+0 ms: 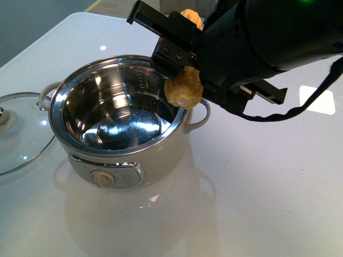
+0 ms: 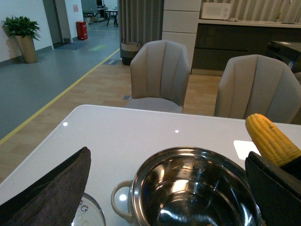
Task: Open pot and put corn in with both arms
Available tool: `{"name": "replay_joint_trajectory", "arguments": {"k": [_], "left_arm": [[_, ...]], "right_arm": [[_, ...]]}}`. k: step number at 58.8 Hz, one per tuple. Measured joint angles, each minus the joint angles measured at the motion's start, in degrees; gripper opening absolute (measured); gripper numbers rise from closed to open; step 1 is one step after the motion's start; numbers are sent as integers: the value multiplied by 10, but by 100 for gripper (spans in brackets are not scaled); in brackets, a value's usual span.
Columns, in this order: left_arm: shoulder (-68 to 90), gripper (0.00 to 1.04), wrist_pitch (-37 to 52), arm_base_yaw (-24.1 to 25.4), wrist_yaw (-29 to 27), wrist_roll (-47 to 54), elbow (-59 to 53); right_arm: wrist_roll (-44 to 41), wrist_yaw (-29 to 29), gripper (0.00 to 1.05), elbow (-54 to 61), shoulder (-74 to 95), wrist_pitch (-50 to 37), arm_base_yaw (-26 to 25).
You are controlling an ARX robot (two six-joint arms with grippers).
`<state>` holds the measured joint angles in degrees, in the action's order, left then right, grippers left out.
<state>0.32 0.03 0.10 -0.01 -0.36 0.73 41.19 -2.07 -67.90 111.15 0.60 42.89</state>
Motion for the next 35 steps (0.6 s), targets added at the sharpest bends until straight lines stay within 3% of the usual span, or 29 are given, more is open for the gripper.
{"name": "replay_joint_trajectory", "arguments": {"k": [24, 31, 35], "left_arm": [[0, 98, 0, 0, 0, 0, 0], [0, 98, 0, 0, 0, 0, 0], [0, 98, 0, 0, 0, 0, 0]], "right_arm": [[104, -39, 45, -114, 122, 12, 33], [104, -40, 51, -119, 144, 26, 43], [104, -40, 60, -123, 147, 31, 43]]}}
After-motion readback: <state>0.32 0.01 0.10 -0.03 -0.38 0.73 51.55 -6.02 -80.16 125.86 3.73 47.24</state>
